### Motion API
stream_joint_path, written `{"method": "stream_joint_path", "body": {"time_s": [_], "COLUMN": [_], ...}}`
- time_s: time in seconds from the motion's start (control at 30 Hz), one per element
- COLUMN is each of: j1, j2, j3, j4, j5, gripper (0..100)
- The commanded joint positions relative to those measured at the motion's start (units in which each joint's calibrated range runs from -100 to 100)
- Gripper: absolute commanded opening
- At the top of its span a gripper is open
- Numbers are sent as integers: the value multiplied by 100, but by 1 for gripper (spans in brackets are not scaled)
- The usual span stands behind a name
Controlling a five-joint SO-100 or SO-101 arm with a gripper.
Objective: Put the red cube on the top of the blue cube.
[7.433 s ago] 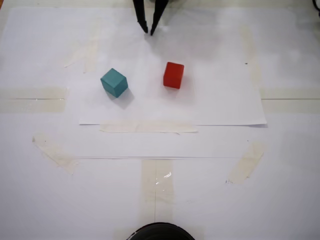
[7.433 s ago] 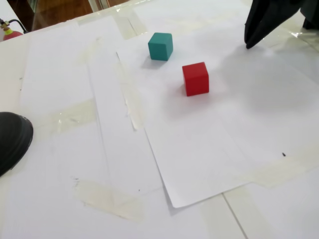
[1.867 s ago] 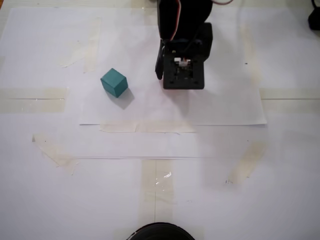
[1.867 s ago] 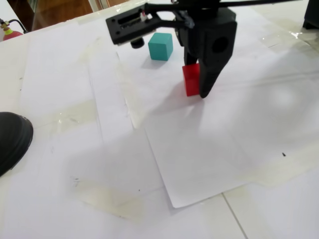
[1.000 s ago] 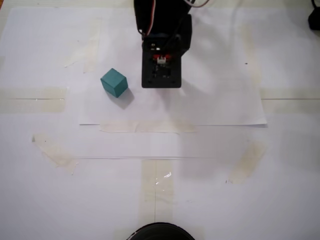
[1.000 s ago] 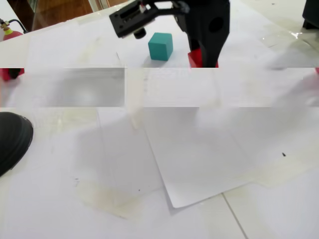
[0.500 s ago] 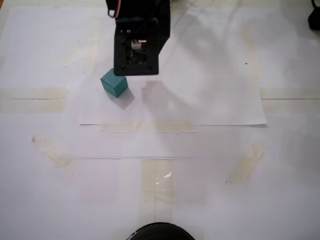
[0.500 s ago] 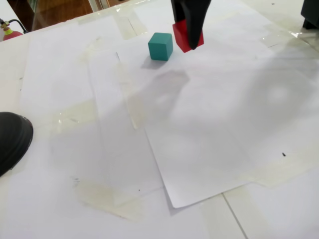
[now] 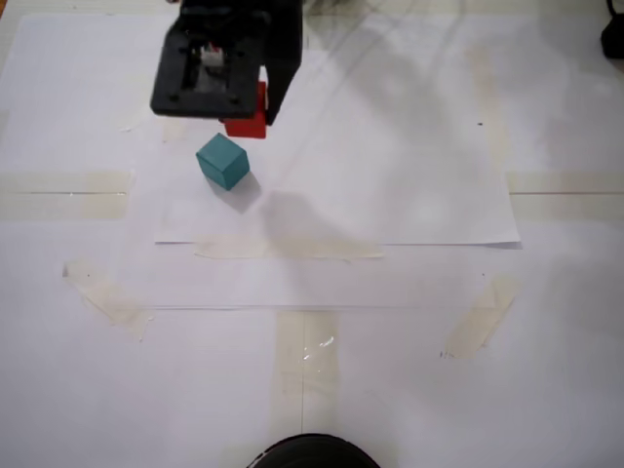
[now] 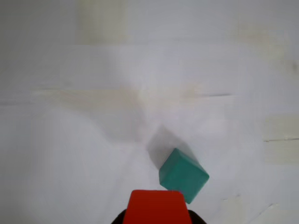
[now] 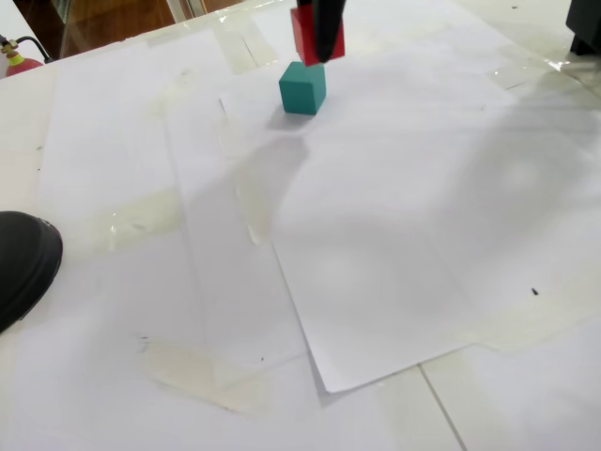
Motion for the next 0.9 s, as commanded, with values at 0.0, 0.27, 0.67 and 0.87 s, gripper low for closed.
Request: {"method": "stream_joint_path", "body": {"time_s": [0.0, 0.27, 0.67, 0.87], "j1": [152, 212, 182, 114], "j2": [-45, -2, 238, 470], "j3": [-864, -792, -964, -1000], "j4": [116, 247, 173, -169], "j5": [-68, -508, -1182, -1441], "gripper": [13, 10, 13, 14]}}
